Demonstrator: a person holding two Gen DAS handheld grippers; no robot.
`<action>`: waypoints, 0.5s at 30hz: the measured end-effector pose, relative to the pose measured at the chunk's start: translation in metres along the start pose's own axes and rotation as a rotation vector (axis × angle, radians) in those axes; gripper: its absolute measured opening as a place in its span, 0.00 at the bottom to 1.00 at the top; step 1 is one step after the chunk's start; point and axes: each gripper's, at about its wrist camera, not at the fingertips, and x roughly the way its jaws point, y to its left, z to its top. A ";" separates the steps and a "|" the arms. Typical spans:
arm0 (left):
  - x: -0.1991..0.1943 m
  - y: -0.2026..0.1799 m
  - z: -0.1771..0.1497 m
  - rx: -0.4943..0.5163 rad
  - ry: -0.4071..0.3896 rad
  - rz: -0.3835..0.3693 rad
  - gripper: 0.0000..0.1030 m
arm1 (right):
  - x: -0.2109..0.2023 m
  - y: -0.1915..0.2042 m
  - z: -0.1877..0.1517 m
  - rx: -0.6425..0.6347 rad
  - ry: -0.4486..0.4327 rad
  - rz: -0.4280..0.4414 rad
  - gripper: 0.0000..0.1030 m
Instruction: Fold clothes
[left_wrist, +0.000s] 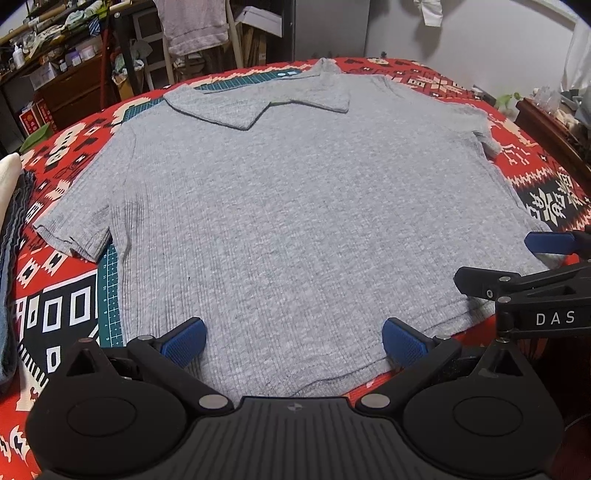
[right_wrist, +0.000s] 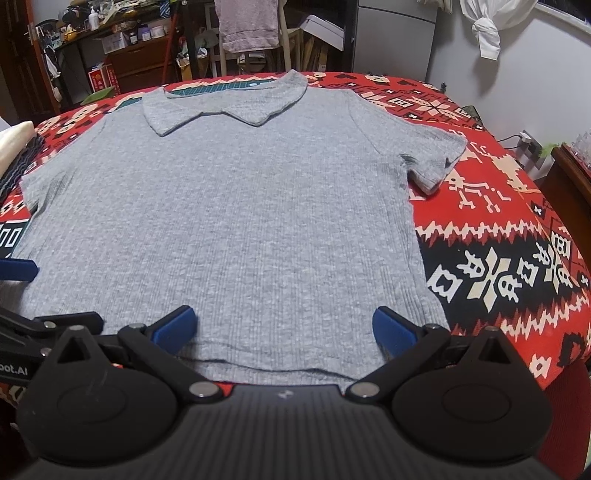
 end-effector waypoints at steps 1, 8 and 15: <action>0.000 0.000 0.000 0.004 -0.005 -0.002 1.00 | 0.000 0.000 0.000 -0.001 -0.002 0.000 1.00; -0.011 -0.002 0.001 0.054 -0.073 -0.014 0.79 | -0.015 -0.006 0.005 0.012 -0.062 0.025 0.84; -0.033 -0.003 0.010 0.129 -0.177 -0.076 0.64 | -0.049 -0.014 0.028 -0.107 -0.170 0.057 0.60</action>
